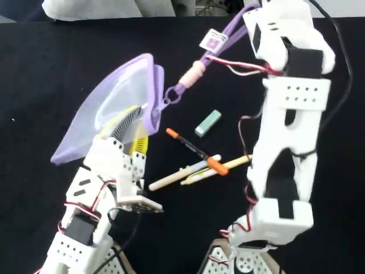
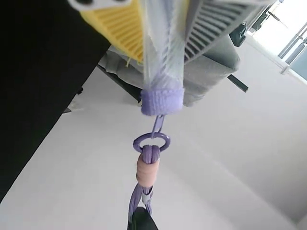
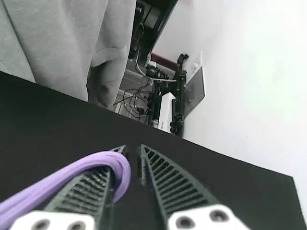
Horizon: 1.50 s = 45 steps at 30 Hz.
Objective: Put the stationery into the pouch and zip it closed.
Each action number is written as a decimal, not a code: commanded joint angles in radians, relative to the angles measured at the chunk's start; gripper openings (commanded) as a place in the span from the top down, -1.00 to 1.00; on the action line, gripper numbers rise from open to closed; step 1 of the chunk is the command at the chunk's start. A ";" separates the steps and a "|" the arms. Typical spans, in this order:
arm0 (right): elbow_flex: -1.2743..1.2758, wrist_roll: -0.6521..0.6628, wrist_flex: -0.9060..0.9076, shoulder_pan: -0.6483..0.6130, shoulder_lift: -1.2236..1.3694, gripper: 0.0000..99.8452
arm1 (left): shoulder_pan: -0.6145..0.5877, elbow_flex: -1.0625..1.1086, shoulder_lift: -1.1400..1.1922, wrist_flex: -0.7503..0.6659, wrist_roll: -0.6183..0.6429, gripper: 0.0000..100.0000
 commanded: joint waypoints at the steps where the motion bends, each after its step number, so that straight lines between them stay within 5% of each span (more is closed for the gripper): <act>1: -0.065 -0.038 -0.107 0.121 0.070 0.97 | 0.001 -0.012 -0.015 0.002 0.075 0.94; 29: -0.065 -0.133 -0.528 0.164 0.596 0.98 | 0.186 -0.099 -0.014 0.002 0.147 0.94; 45: -0.282 -0.132 -0.534 0.158 0.924 0.98 | 0.251 -0.262 -0.014 0.003 0.255 0.94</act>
